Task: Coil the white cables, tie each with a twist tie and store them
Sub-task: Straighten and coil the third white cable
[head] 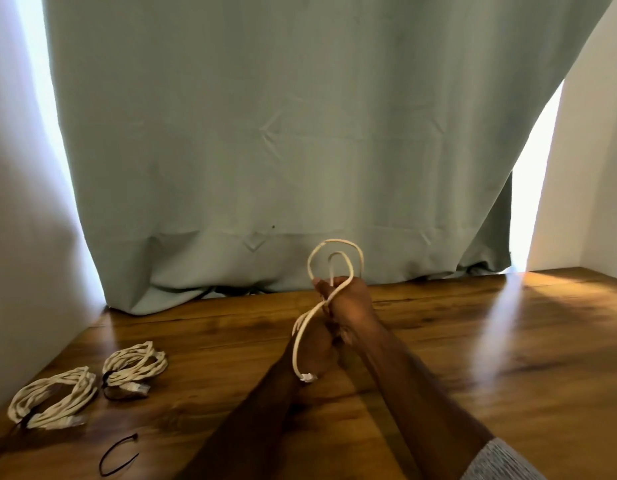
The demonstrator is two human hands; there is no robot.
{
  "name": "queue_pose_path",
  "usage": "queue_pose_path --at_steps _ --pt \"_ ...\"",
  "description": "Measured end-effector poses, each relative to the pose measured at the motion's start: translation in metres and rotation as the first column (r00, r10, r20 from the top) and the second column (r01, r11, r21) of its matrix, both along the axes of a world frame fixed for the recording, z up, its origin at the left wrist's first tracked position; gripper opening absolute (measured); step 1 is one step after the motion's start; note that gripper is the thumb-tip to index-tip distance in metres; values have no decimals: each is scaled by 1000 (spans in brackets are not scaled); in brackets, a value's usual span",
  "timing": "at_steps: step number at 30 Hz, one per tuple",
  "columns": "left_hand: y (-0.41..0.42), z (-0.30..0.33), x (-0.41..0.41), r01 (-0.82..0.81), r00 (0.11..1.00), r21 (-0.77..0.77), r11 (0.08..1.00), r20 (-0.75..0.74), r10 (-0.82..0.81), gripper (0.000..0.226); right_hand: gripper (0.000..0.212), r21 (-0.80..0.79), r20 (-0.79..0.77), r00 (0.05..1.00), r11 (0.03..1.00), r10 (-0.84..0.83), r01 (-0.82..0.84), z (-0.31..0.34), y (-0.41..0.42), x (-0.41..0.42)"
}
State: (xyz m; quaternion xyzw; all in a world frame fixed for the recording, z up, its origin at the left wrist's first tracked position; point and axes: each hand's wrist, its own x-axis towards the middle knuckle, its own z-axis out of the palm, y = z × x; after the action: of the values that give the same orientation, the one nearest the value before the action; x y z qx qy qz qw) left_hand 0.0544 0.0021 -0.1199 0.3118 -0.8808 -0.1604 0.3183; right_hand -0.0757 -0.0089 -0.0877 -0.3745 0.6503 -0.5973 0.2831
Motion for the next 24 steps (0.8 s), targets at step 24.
queue_pose_path --at_steps 24 --pt "17 37 22 560 824 698 448 -528 -206 68 24 25 -689 594 833 415 -553 65 83 -11"
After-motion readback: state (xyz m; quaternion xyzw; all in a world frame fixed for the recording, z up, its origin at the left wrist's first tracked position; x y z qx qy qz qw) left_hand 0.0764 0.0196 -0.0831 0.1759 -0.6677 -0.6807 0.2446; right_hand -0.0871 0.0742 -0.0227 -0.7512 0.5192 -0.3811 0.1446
